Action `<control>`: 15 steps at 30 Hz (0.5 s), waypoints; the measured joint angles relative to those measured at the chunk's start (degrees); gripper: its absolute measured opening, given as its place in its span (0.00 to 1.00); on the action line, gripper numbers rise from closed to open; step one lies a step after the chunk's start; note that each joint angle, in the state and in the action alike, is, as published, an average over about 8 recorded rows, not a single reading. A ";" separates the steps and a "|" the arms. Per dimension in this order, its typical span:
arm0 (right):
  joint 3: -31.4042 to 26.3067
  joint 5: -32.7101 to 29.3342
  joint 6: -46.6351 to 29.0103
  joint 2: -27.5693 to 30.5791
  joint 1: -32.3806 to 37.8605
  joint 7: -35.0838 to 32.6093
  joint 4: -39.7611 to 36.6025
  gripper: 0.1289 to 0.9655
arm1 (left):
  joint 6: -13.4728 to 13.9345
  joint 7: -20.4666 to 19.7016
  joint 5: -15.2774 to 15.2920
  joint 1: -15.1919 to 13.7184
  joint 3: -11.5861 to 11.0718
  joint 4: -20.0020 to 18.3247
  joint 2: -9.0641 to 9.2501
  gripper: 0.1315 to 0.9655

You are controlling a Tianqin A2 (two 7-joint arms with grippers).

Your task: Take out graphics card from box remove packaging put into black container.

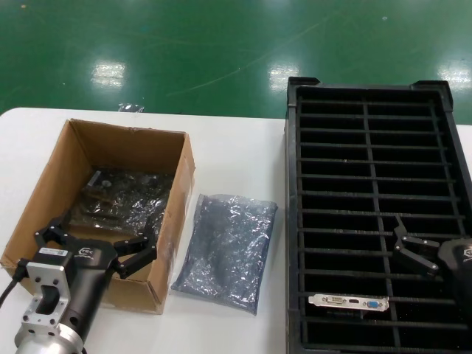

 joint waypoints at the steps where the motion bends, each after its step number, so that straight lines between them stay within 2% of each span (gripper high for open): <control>1: 0.00 0.00 0.00 0.00 0.00 0.00 0.00 1.00 | 0.00 0.00 0.00 0.00 0.00 0.00 0.00 1.00; 15: 0.00 0.00 0.00 0.00 0.00 0.00 0.00 1.00 | 0.00 0.00 0.00 0.00 0.00 0.00 0.00 1.00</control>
